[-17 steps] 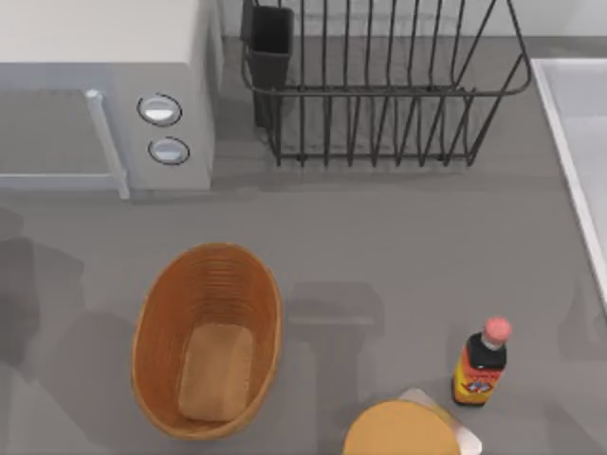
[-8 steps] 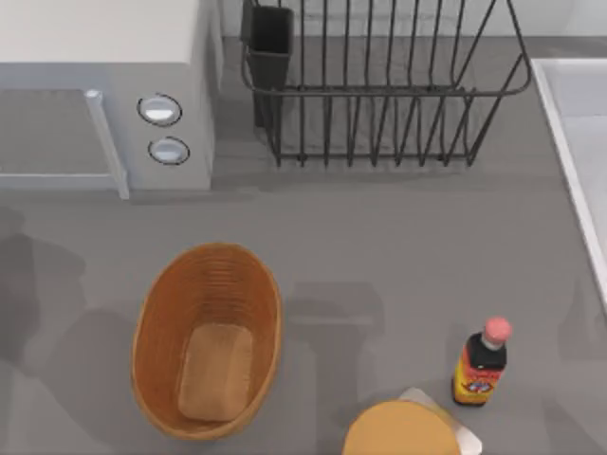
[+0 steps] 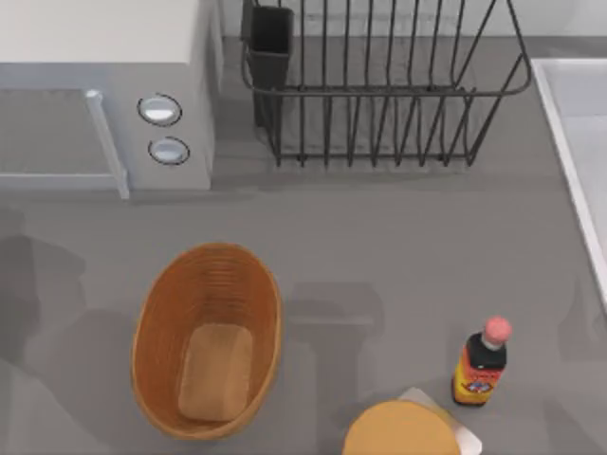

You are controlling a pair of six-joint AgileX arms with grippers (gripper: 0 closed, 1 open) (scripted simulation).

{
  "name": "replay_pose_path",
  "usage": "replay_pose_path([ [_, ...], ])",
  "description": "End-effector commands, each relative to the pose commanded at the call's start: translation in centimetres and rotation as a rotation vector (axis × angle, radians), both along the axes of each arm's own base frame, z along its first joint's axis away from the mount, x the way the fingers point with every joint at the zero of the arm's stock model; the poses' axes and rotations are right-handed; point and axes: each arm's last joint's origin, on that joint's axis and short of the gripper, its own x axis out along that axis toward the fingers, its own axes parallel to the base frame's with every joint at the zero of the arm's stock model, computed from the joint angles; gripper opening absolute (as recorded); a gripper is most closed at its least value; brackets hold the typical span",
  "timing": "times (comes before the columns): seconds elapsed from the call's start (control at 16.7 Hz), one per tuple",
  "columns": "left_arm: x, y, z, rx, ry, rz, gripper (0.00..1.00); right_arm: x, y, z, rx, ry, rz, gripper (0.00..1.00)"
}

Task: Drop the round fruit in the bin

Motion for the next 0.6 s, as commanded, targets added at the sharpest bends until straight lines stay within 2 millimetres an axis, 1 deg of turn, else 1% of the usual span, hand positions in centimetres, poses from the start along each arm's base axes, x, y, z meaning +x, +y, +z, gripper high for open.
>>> replay_pose_path([
  [0.06, -0.2, 0.5, 0.7, 0.025, -0.007, 0.009, 0.0, 0.0, 0.0, 0.0, 0.0, 0.0, 0.0, 1.0],
  [0.12, -0.2, 0.4, 0.7, 0.024, -0.005, 0.009, 0.0, 0.0, 0.0, 0.0, 0.0, 0.0, 0.0, 1.0],
  [0.36, -1.1, -0.6, 0.7, -0.009, 0.077, -0.014, 0.0, 0.0, 0.0, 0.0, 0.0, 0.0, 0.0, 1.0],
  [0.48, -1.3, -1.6, 1.6, -0.024, 0.119, -0.037, 0.0, 0.0, 0.0, 0.0, 0.0, 0.0, 0.0, 1.0],
  [0.6, -1.4, -2.5, 3.3, -0.032, 0.144, -0.063, 0.0, 0.0, 0.0, 0.0, 0.0, 0.0, 0.0, 1.0],
])
